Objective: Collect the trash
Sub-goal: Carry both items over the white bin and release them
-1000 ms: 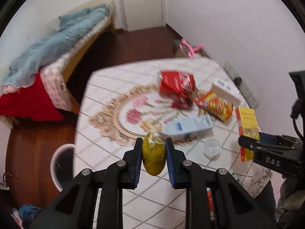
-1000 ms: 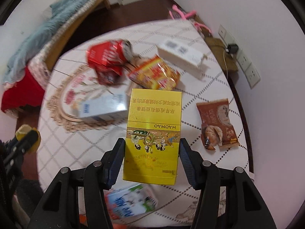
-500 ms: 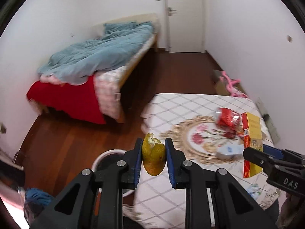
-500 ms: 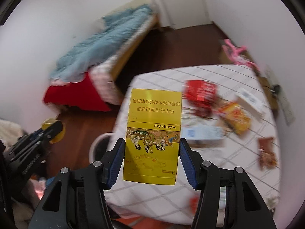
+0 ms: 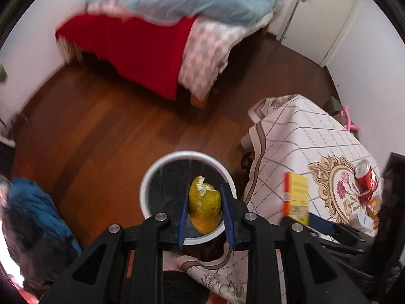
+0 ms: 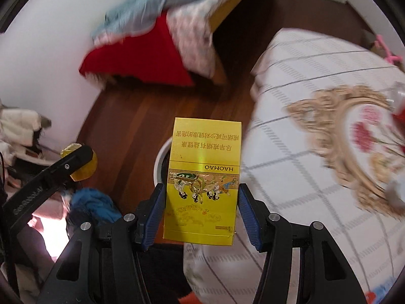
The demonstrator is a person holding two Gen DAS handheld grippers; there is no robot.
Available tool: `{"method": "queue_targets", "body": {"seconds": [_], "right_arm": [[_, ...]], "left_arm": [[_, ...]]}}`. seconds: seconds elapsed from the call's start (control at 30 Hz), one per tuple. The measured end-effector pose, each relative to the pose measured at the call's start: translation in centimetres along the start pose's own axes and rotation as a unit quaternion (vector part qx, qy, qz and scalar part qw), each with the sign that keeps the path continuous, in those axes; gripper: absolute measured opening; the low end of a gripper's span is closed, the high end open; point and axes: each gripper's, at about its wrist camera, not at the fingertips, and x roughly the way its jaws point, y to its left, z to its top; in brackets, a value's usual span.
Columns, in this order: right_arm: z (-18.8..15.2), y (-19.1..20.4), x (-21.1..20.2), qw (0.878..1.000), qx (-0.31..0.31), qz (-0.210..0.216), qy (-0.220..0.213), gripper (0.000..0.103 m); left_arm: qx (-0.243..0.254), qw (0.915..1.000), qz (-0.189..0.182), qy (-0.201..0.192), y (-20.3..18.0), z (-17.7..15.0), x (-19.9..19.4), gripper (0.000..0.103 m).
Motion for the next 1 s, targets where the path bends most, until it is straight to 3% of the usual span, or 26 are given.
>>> {"method": "queue_targets", "body": {"seconds": [0.13, 0.23, 0.27, 0.3, 0.37, 0.43, 0.67, 0.87, 1.0], "right_arm": [[2.0, 1.4, 5.0, 0.999, -0.012, -0.010, 0.032, 0.059], [3.4, 2.0, 8.4, 0.998, -0.014, -0.013, 0.056, 0.059], [3.7, 2.3, 9.4, 0.998, -0.015, -0.013, 0.062, 0.059], [4.1, 2.4, 9.9, 0.998, -0.017, -0.013, 0.067, 0.060], [4.8, 2.5, 11.5, 0.996, -0.019, -0.022, 0.082, 0.064], [5.0, 2.6, 12.2, 0.996, -0.019, -0.024, 0.087, 0.101], [5.2, 3.5, 12.6, 0.993, -0.034, -0.052, 0.098, 0.103], [3.4, 3.6, 9.9, 0.988, -0.058, -0.100, 0.102, 0.103], [2.3, 3.1, 7.9, 0.988, -0.059, -0.105, 0.096, 0.103]], "left_arm": [[-0.040, 0.9981, -0.024, 0.039, 2.7, 0.9, 3.3, 0.028], [-0.060, 0.9970, -0.017, 0.045, 4.0, 1.5, 4.8, 0.062], [-0.068, 0.9967, -0.012, 0.043, 4.5, 1.5, 4.9, 0.081], [-0.074, 0.9964, -0.003, 0.042, 5.3, 1.7, 5.1, 0.093], [-0.077, 0.9959, 0.020, 0.042, 6.0, 1.6, 5.1, 0.096], [-0.070, 0.9950, 0.060, 0.039, 6.6, 1.4, 4.9, 0.099], [-0.068, 0.9893, 0.128, 0.016, 8.2, -0.2, 3.4, 0.101], [-0.066, 0.9872, 0.145, 0.011, 7.5, -1.3, 1.8, 0.101], [-0.057, 0.9872, 0.149, 0.008, 6.5, -2.1, 0.6, 0.101]]}}
